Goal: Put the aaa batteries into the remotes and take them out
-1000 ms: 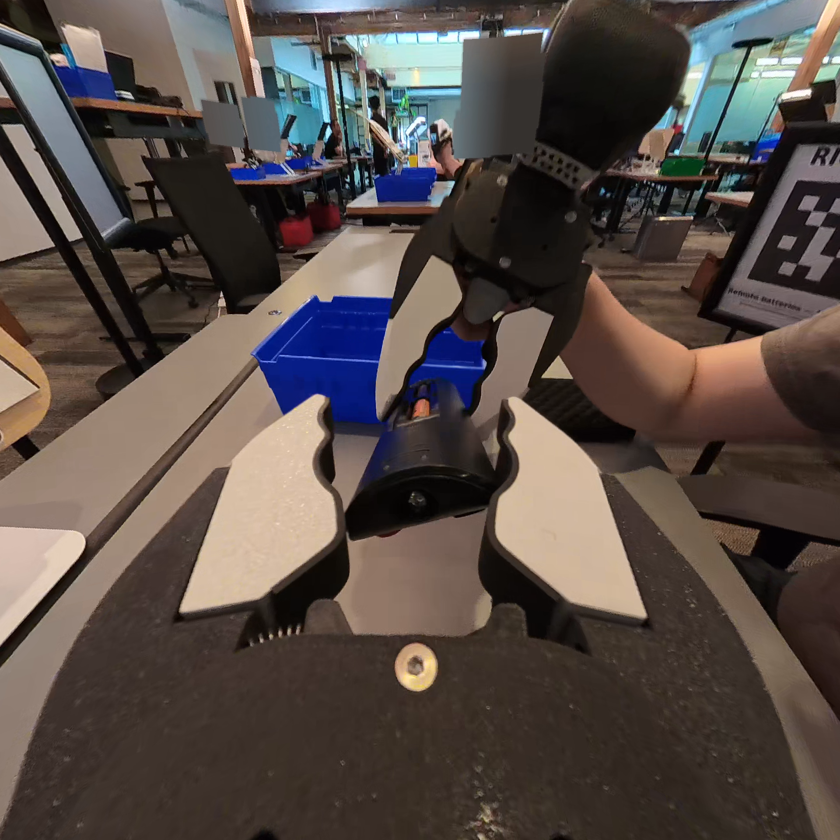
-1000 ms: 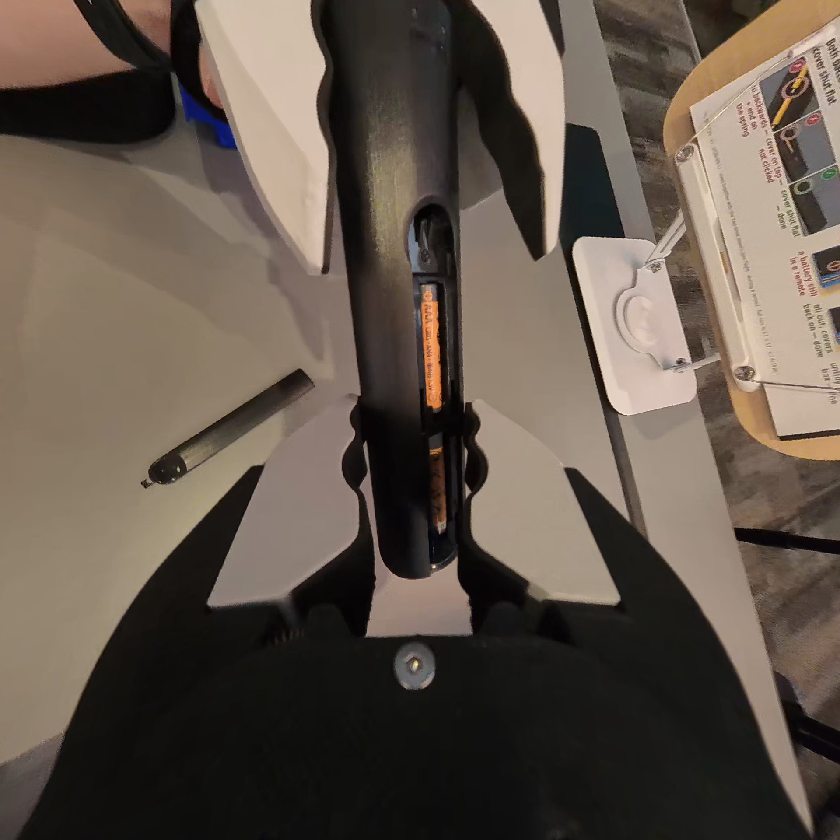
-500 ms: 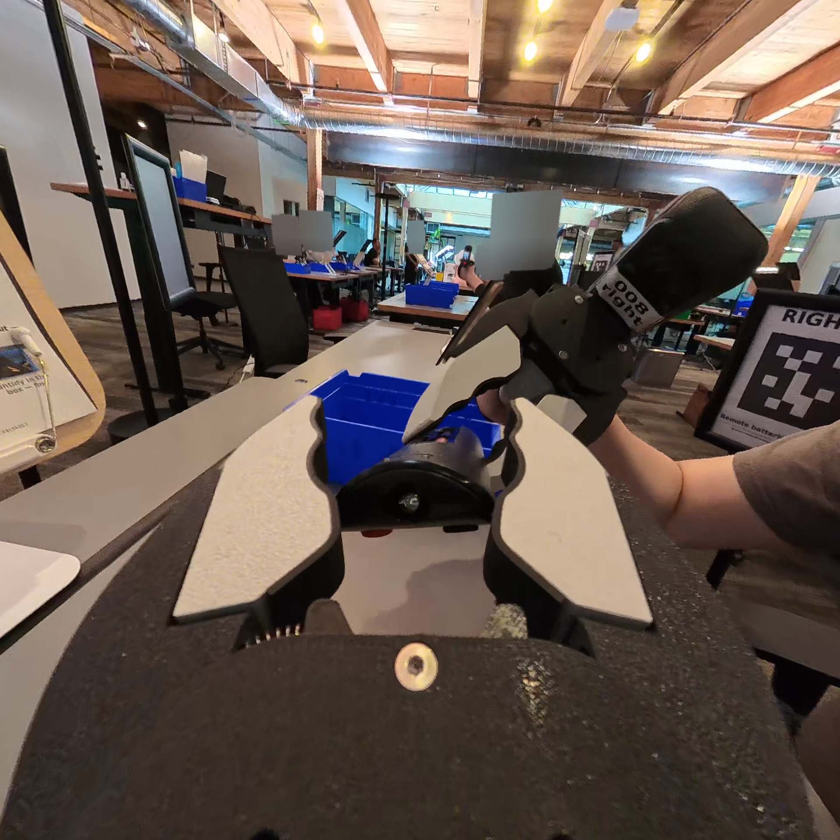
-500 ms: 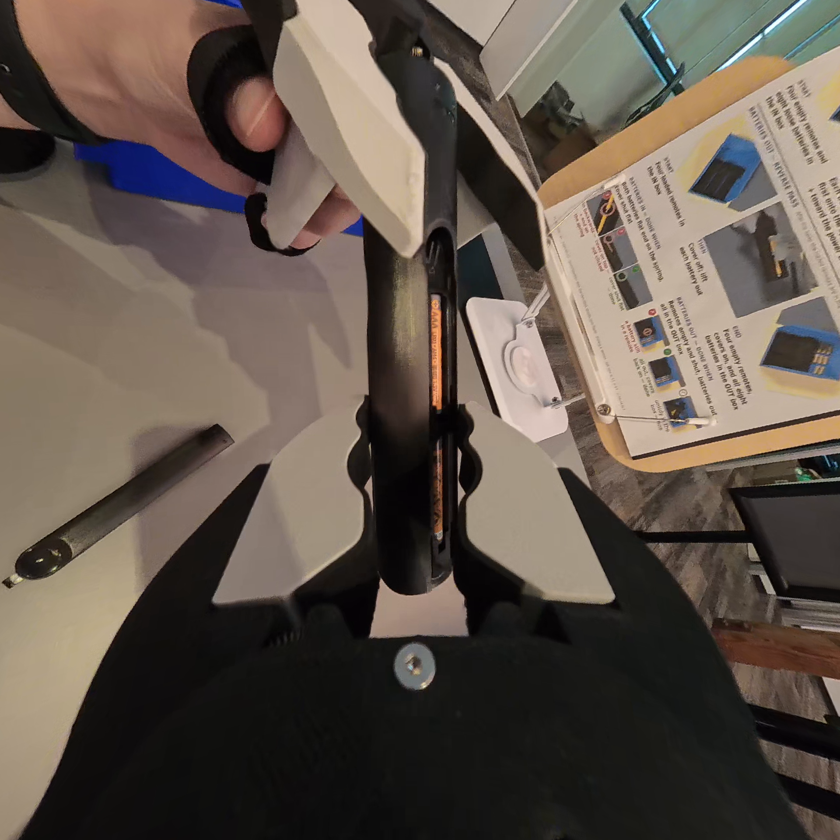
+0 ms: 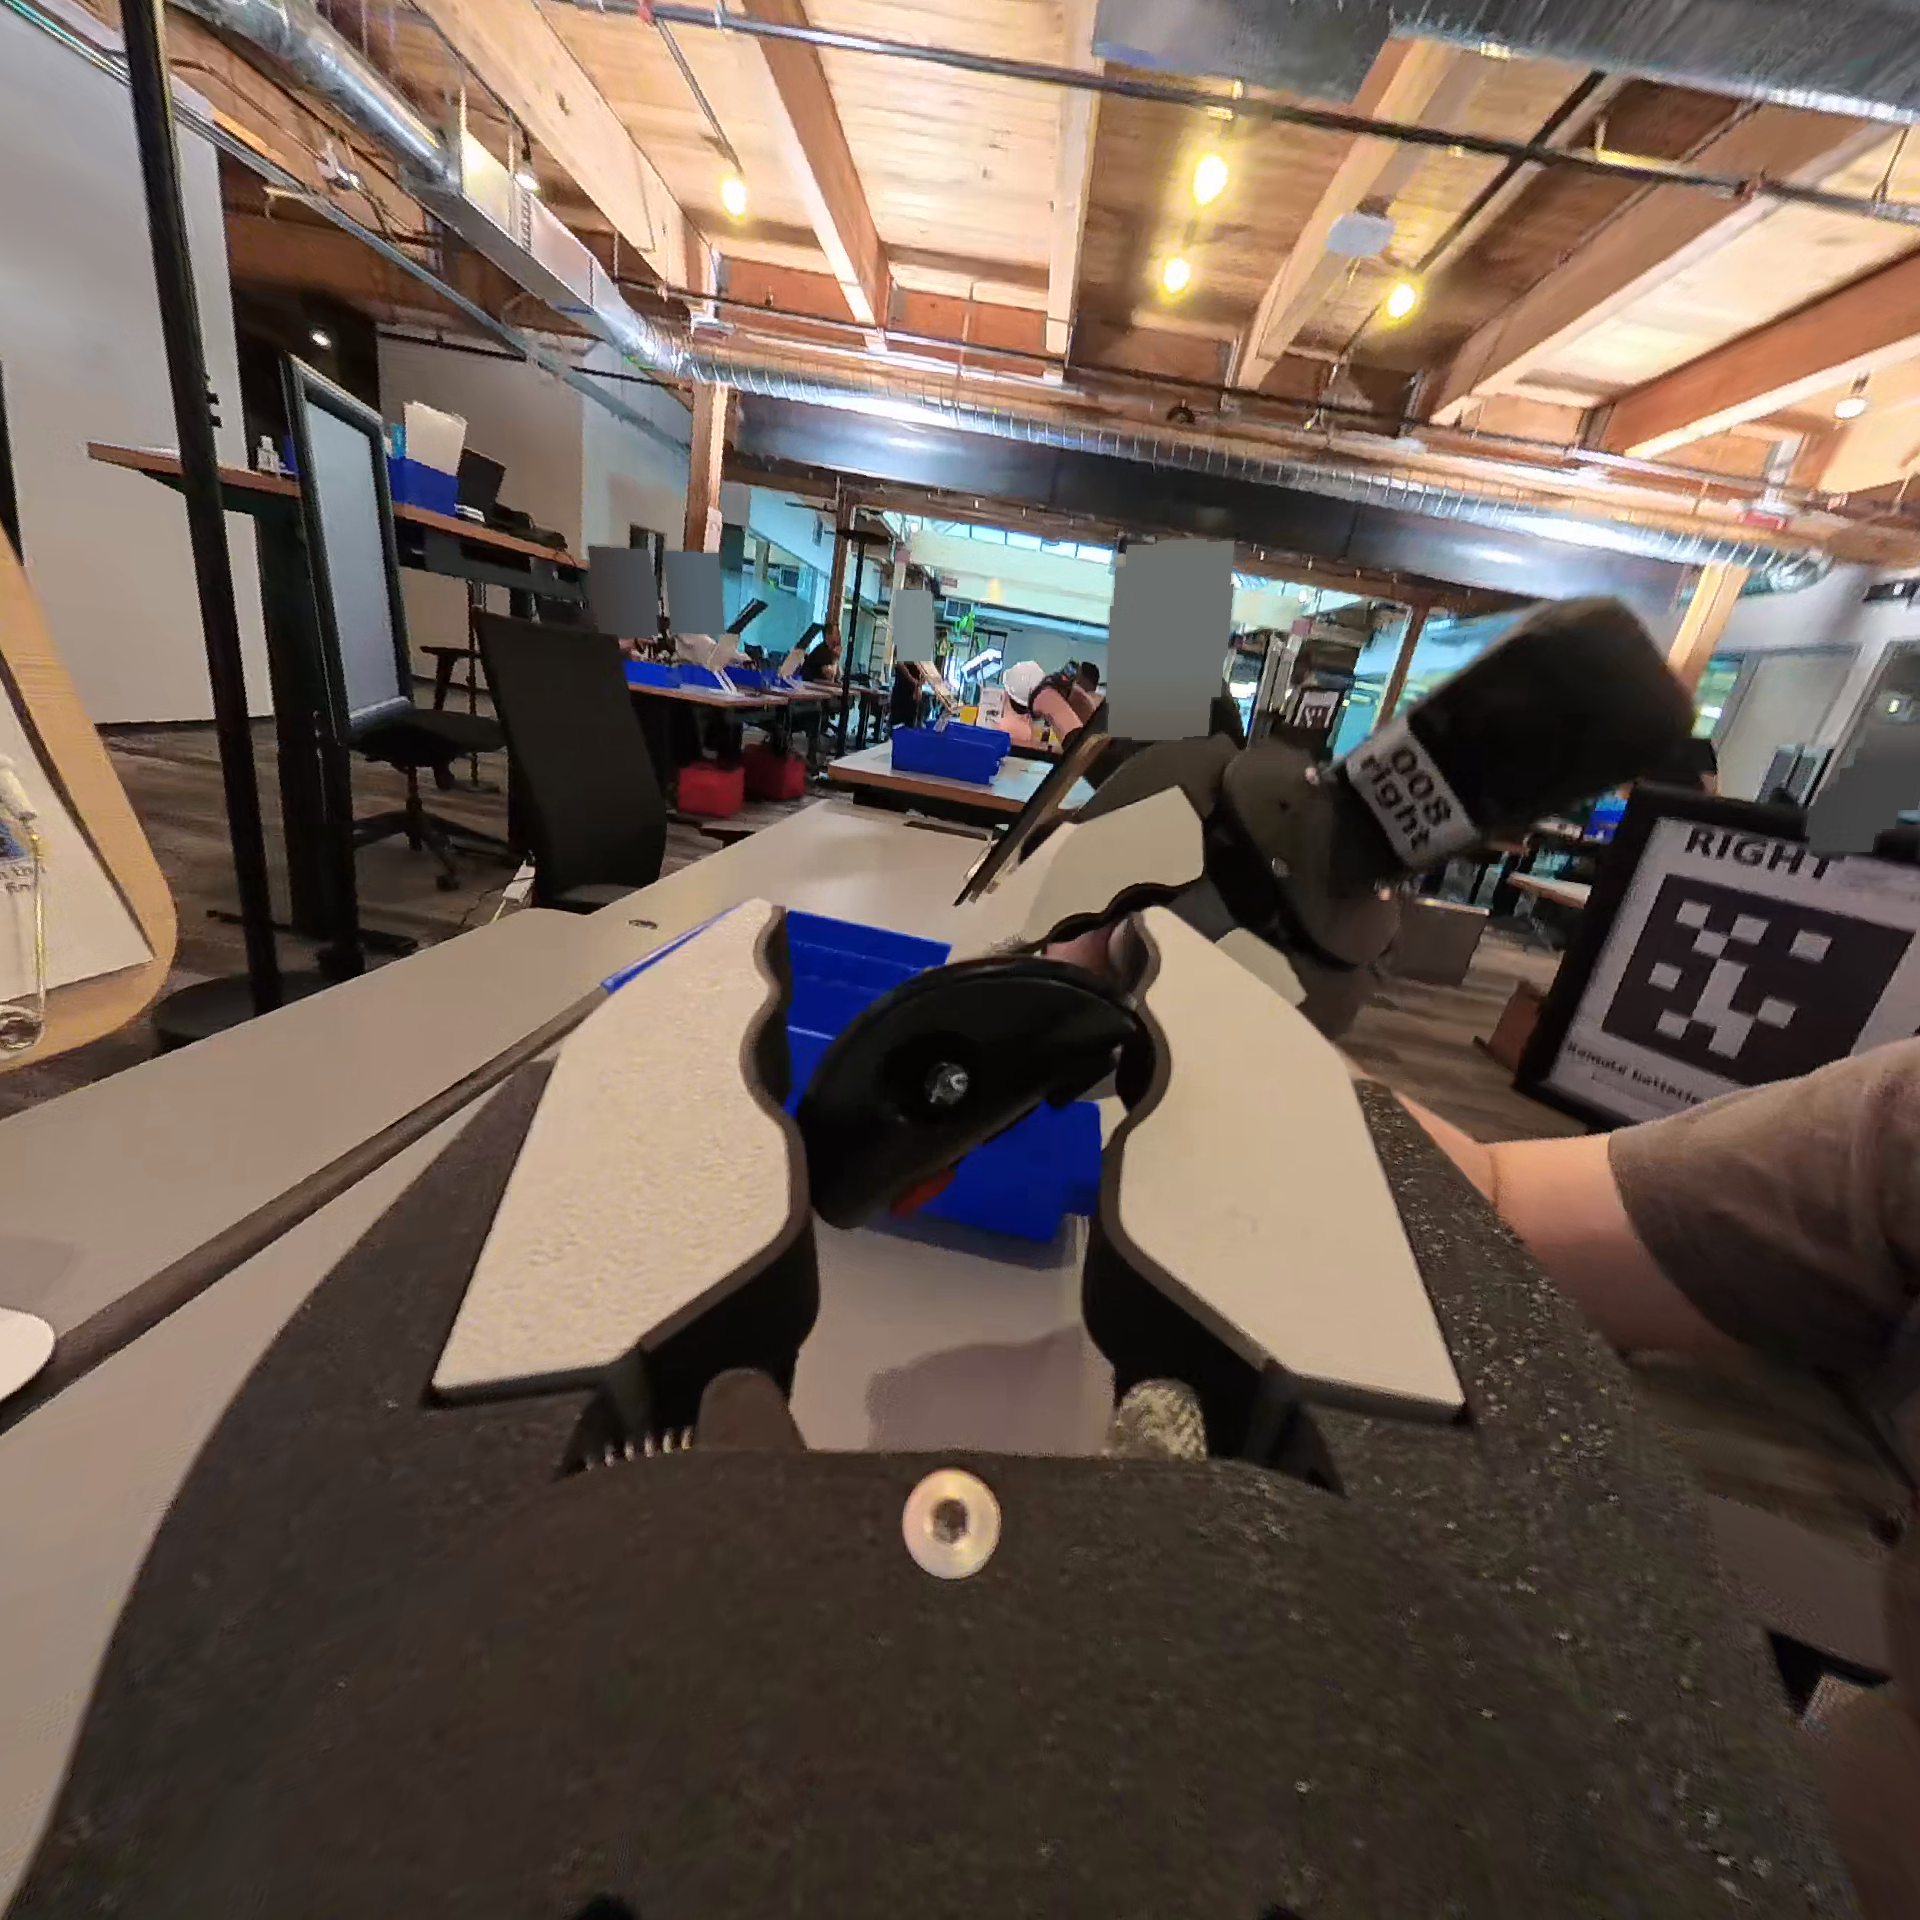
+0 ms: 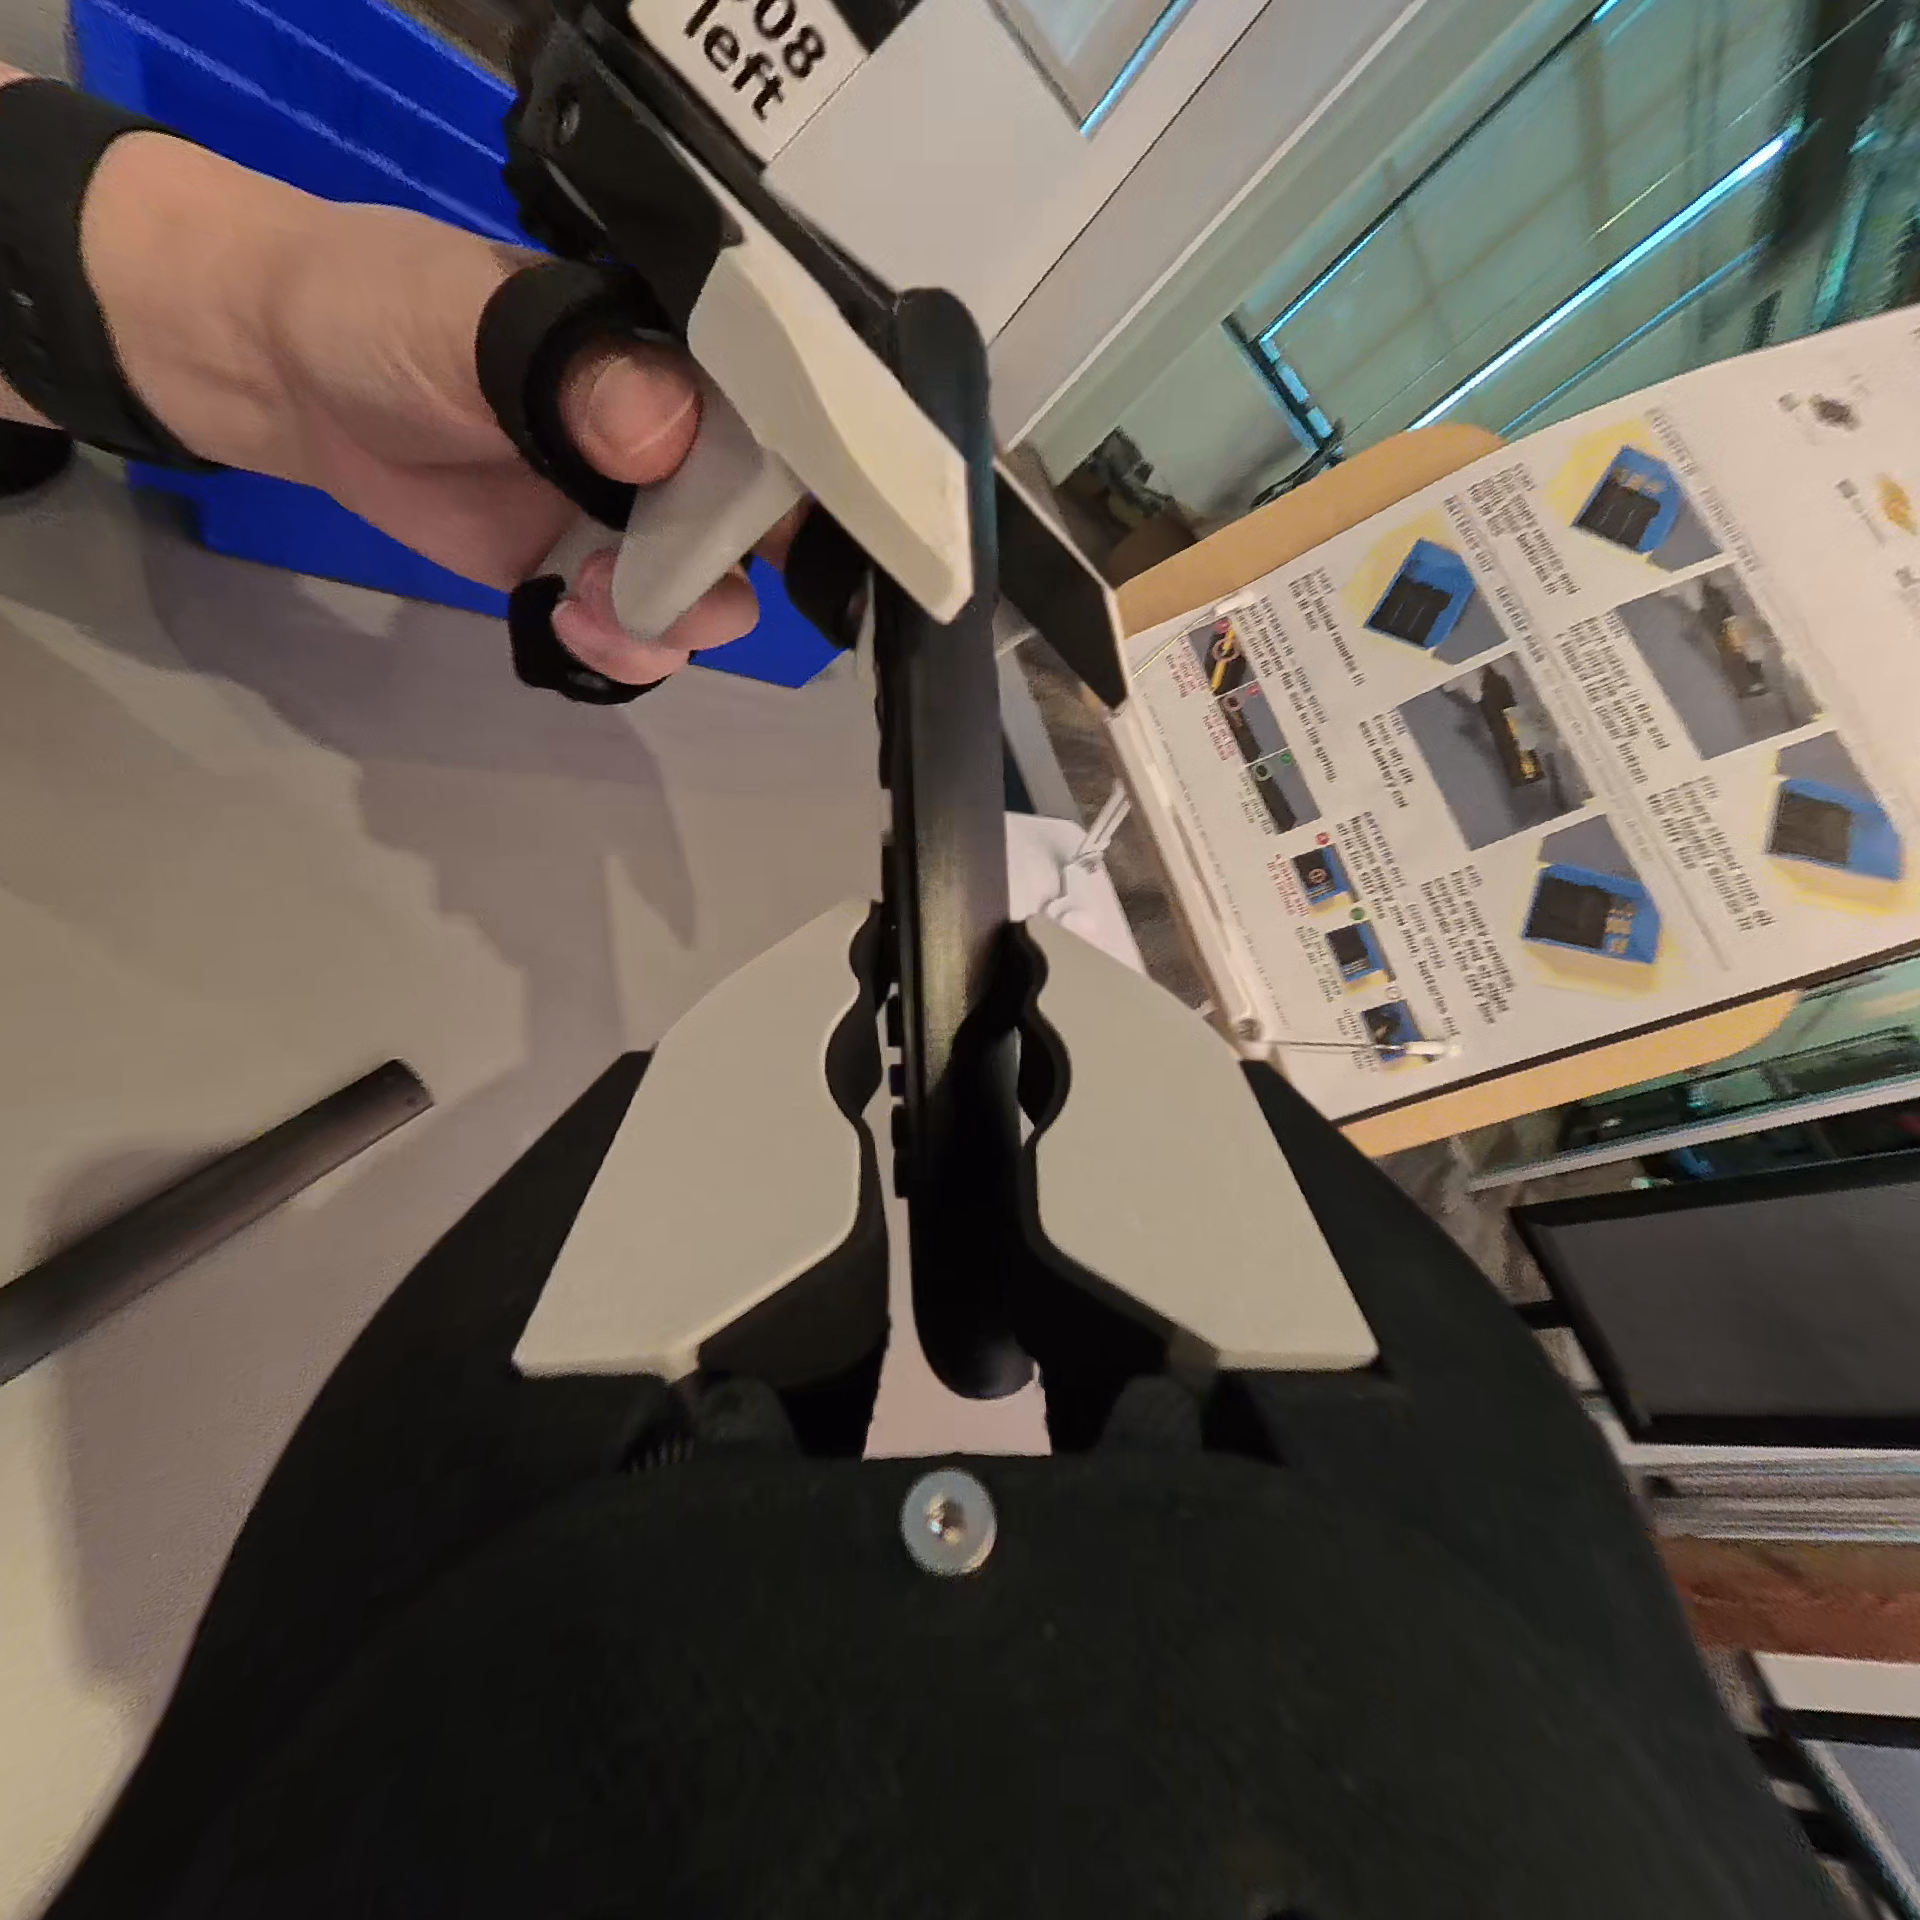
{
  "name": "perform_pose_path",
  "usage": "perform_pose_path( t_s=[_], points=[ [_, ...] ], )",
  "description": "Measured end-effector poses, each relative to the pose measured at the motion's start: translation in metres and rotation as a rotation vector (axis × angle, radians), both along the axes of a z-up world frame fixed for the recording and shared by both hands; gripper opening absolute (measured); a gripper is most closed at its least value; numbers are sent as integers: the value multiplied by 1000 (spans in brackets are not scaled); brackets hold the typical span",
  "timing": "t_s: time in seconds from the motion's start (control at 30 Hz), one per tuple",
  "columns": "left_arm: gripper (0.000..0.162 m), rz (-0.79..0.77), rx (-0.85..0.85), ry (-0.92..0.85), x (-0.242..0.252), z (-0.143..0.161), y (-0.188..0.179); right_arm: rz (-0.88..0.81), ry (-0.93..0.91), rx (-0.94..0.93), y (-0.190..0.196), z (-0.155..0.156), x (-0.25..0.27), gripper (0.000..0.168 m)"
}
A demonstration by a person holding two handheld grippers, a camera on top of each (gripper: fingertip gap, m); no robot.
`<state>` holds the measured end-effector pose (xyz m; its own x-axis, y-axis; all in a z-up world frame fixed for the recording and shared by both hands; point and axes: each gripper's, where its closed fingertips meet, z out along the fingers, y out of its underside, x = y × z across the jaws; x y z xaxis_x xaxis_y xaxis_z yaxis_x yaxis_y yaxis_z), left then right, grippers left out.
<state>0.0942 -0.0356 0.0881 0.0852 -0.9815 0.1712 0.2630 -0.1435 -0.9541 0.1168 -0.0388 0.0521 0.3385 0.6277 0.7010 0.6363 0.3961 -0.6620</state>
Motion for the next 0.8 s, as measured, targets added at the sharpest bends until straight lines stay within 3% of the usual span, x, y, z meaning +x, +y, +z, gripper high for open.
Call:
perform_pose_path(
  t_s=[0.17,0.3,0.37,0.5,0.6,0.8],
  points=[
    [50,-19,43,-11,-1,5,-8,-14,-34,101,7,-4,-1,24],
    [54,35,53,55,2,3,-5,-50,-25,187,12,-1,4,23],
    [83,83,-13,66,0,3,5,-80,-27,257,13,6,9,22],
    [112,99,-153,154,5,-13,16,-122,-32,394,11,19,15,22],
    [109,53,-171,159,17,-17,7,-132,-95,471,8,16,8,22],
    [80,62,-87,110,20,-13,0,-148,-92,515,5,15,-2,22]
  ],
)
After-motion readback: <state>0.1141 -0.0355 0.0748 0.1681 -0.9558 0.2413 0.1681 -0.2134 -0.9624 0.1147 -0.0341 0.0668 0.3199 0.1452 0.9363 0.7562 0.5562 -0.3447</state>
